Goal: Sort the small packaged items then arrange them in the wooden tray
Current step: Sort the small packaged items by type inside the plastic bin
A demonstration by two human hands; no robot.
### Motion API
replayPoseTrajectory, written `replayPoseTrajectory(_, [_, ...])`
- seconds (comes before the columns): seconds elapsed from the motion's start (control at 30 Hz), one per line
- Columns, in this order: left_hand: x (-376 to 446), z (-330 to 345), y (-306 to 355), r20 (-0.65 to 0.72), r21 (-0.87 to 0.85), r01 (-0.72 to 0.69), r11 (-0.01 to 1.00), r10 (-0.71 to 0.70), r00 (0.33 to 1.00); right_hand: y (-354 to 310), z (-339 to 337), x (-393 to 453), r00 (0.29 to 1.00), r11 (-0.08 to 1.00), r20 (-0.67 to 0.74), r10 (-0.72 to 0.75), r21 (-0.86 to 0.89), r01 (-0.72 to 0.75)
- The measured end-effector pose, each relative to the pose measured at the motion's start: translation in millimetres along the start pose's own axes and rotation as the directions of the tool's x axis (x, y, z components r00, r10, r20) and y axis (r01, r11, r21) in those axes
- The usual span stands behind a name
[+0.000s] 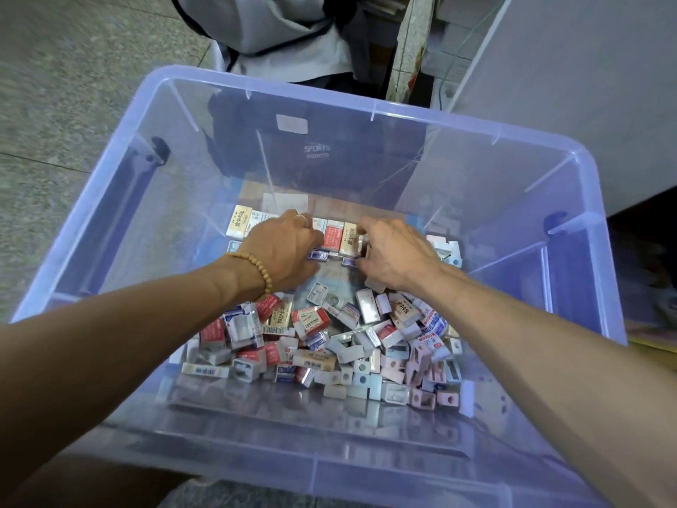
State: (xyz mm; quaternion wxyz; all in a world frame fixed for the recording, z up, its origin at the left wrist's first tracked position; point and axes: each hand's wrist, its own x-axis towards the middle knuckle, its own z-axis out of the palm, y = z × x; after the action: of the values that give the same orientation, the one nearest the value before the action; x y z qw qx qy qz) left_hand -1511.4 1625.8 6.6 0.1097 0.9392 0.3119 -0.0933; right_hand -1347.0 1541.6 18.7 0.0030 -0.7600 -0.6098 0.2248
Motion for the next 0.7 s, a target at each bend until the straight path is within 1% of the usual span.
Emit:
replayPoseTrajectory(0.03, [-6,-4,7,0.06,-0.041,-0.021,0.999,0.024,0.998,0,-4,-5,1.0,1.0,0.025,-0.002,0.01,0.002])
replayPoseTrajectory(0.07, [-12,-6,13,0.147,-0.095,-0.04,0.995,0.054,0.988,0,-6,-11,0.996,0.999,0.088,-0.019,0.043,0.015])
replayPoseTrajectory(0.13, [-25,-9,22,0.343,-0.155,-0.093,0.984,0.142,0.929,-1,-5,-22,0.953,0.992,0.292,-0.083,0.116,0.051])
replayPoseTrajectory(0.17, [-30,-8,25,0.416,-0.148,-0.13,0.98,0.181,0.891,-1,-2,-27,0.919,0.99,0.382,-0.098,0.128,0.053])
replayPoseTrajectory(0.2, [-35,-4,26,0.462,-0.132,-0.166,0.977,0.209,0.862,0,2,-32,0.89,0.992,0.444,-0.099,0.118,0.052])
replayPoseTrajectory(0.23, [-39,0,26,0.486,-0.112,-0.192,0.975,0.223,0.845,1,7,-34,0.876,0.994,0.473,-0.09,0.097,0.049])
replayPoseTrajectory(0.27, [-41,4,25,0.494,-0.098,-0.205,0.974,0.226,0.84,2,12,-35,0.877,0.995,0.473,-0.082,0.088,0.046])
replayPoseTrajectory(0.4, [-42,12,25,0.47,-0.086,-0.201,0.976,0.217,0.855,0,21,-37,0.907,0.996,0.416,-0.061,0.09,0.026])
replayPoseTrajectory(0.43, [-40,13,25,0.464,-0.089,-0.199,0.976,0.218,0.859,0,21,-36,0.908,0.993,0.414,-0.059,0.114,0.013])
replayPoseTrajectory(0.53, [-36,17,25,0.445,-0.117,-0.166,0.979,0.201,0.873,2,22,-34,0.901,0.962,0.432,-0.043,0.261,-0.079])
replayPoseTrajectory(0.6, [-34,18,24,0.426,-0.146,-0.138,0.98,0.188,0.885,5,20,-31,0.91,0.941,0.414,-0.024,0.316,-0.119])
replayPoseTrajectory(0.7, [-33,20,21,0.34,-0.234,-0.084,0.969,0.163,0.926,9,16,-29,0.928,0.906,0.371,0.024,0.385,-0.178])
